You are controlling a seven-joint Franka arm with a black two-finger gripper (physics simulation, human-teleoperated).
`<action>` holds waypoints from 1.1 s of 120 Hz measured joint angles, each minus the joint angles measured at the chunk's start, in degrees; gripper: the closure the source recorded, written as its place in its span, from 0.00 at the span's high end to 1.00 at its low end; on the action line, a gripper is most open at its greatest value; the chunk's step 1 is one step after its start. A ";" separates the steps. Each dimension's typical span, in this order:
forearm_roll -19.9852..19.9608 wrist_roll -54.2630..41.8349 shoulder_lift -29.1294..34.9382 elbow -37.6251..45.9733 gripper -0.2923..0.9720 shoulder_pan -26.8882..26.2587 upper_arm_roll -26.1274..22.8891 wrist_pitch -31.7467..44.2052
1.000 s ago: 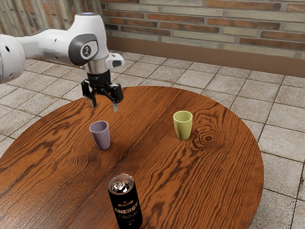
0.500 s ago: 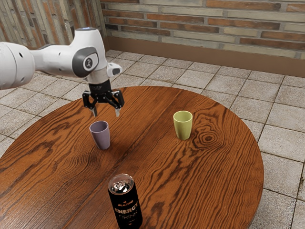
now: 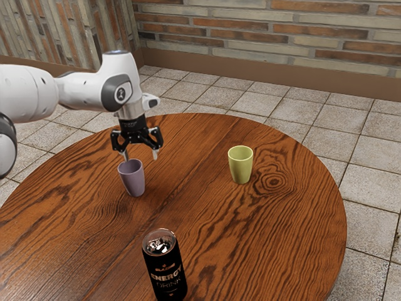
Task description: Place the left cup onto the right cup
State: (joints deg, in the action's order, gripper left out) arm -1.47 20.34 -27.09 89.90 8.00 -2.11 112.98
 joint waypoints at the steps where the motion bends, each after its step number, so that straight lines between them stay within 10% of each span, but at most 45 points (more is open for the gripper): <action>1: 0.00 0.05 -0.11 -0.03 0.75 0.01 0.01 0.02; 76: -0.18 2.19 -5.98 -3.06 0.73 1.06 -0.36 0.95; 132: -0.20 2.75 -6.65 -3.39 0.45 1.19 0.08 1.01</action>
State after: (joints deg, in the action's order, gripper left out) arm -1.68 23.09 -33.73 86.51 9.19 -2.03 113.99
